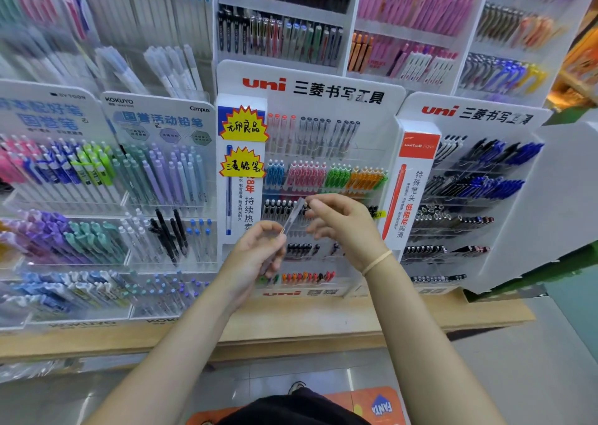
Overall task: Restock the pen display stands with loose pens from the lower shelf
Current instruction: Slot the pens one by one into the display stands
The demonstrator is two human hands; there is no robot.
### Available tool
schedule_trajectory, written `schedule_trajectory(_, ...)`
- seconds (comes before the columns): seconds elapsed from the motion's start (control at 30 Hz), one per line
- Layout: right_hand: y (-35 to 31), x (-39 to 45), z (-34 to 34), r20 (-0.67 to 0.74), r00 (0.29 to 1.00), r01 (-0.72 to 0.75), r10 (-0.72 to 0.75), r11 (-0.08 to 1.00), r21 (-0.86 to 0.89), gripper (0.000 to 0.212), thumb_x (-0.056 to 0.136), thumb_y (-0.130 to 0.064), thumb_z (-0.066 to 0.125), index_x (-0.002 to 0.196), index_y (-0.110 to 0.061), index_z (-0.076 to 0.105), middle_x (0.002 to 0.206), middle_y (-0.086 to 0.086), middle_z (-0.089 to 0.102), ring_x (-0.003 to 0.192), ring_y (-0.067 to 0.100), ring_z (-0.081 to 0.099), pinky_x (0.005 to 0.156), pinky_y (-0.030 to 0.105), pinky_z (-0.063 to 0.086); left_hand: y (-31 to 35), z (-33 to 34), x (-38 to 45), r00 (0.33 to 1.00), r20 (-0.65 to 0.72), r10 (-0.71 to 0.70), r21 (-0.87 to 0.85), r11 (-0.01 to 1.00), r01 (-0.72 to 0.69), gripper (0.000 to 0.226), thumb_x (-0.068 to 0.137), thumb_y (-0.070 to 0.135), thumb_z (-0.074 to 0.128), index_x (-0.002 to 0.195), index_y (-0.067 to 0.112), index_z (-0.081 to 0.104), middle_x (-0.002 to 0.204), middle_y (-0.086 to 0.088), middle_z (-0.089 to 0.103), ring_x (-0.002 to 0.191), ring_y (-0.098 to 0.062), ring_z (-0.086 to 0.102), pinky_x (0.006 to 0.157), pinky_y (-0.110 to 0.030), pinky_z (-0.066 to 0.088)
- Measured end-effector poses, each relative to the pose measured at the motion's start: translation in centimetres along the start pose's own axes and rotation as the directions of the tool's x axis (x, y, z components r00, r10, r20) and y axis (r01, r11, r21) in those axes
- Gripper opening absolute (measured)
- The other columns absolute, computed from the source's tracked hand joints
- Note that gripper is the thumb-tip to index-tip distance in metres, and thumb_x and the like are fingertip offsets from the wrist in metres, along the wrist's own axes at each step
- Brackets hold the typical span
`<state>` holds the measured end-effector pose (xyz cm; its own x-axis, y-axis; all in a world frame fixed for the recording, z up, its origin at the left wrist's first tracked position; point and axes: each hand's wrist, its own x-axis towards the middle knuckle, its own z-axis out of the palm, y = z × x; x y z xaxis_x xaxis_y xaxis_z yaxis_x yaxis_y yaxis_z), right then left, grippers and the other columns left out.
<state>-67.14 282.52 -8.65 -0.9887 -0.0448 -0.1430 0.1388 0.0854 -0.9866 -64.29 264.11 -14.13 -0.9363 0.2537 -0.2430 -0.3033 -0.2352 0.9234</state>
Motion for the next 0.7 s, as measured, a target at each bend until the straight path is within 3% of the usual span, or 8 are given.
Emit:
schedule_trajectory(0.23, -5.4, 0.9, 0.0, -0.027, 0.981, 0.193, -0.191, 0.976, 0.096, 0.015, 0.095, -0.008, 0.062, 0.108, -0.003, 0.067, 0.087, 0.005, 0.073, 0.077, 0.021, 0.07, 0.07, 0.03, 0.059, 6.2, 1.7, 1.9, 0.985, 0.036, 0.166, 0.207, 0.964, -0.17, 0.007, 0.099, 0.015, 0.061, 0.104, 0.02, 0.06, 0.074, 0.002, 0.059, 0.061, -0.013, 0.053, 0.054, -0.024, 0.041)
schedule_trajectory(0.33, -8.0, 1.8, -2.4, -0.149, 0.934, 0.333, -0.325, 0.943, 0.027, 0.017, 0.097, -0.003, 0.058, 0.111, 0.0, 0.067, 0.089, 0.006, 0.073, 0.076, 0.021, 0.07, 0.07, 0.029, 0.059, 8.8, 3.5, 3.9, 0.947, 0.048, 0.318, 0.384, 0.869, -0.311, 0.009, 0.098, 0.018, 0.063, 0.104, 0.025, 0.062, 0.1, 0.005, 0.066, 0.09, -0.013, 0.063, 0.079, -0.026, 0.053)
schedule_trajectory(0.37, -9.1, 2.1, -3.7, -0.205, 0.902, 0.391, -0.381, 0.92, 0.011, 0.016, 0.097, -0.002, 0.057, 0.11, 0.0, 0.067, 0.09, 0.007, 0.073, 0.077, 0.021, 0.07, 0.071, 0.029, 0.059, 9.4, 4.0, 4.7, 0.914, 0.058, 0.401, 0.501, 0.78, -0.374, 0.014, 0.097, 0.022, 0.064, 0.11, 0.026, 0.062, 0.114, 0.006, 0.064, 0.105, -0.012, 0.06, 0.092, -0.028, 0.051)
schedule_trajectory(0.43, -11.0, 2.5, -7.0, -0.328, 0.815, 0.494, -0.477, 0.869, -0.037, 0.015, 0.098, -0.001, 0.056, 0.109, 0.0, 0.065, 0.091, 0.009, 0.072, 0.079, 0.02, 0.07, 0.073, 0.029, 0.059, 10.3, 4.7, 6.5, 0.818, 0.129, 0.56, 0.742, 0.493, -0.454, 0.034, 0.098, 0.03, 0.063, 0.131, 0.024, 0.057, 0.14, 0.005, 0.053, 0.131, -0.013, 0.045, 0.113, -0.035, 0.035)
schedule_trajectory(0.53, -12.2, 3.4, -11.2, -0.408, 0.694, 0.564, -0.593, 0.8, -0.204, 0.013, 0.096, -0.003, 0.06, 0.107, -0.003, 0.067, 0.092, 0.009, 0.071, 0.082, 0.019, 0.069, 0.077, 0.028, 0.058, 11.4, 5.3, 9.2, 0.714, 0.305, 0.63, 0.909, 0.031, -0.416, 0.059, 0.101, 0.041, 0.052, 0.153, 0.018, 0.037, 0.162, -0.003, 0.03, 0.151, -0.02, 0.02, 0.123, -0.036, 0.004)
schedule_trajectory(0.6, -11.9, 5.0, -12.5, -0.356, 0.707, 0.535, -0.612, 0.791, -0.296, 0.012, 0.095, -0.004, 0.063, 0.104, -0.009, 0.067, 0.093, 0.005, 0.071, 0.084, 0.017, 0.069, 0.08, 0.03, 0.059, 11.2, 6.0, 11.4, 0.731, 0.366, 0.576, 0.927, -0.157, -0.34, 0.069, 0.102, 0.051, 0.038, 0.16, 0.019, 0.019, 0.168, -0.004, 0.014, 0.155, -0.02, 0.006, 0.123, -0.037, -0.008)
schedule_trajectory(0.7, -10.8, 7.2, -11.8, -0.206, 0.8, 0.467, -0.564, 0.8, -0.377, 0.012, 0.093, -0.006, 0.065, 0.104, -0.012, 0.068, 0.092, 0.004, 0.071, 0.087, 0.017, 0.07, 0.085, 0.034, 0.059, 10.7, 6.5, 13.2, 0.796, 0.386, 0.466, 0.913, -0.316, -0.258, 0.079, 0.096, 0.064, 0.016, 0.161, 0.02, 0.0, 0.169, -0.001, -0.004, 0.155, -0.017, -0.009, 0.123, -0.041, -0.014)
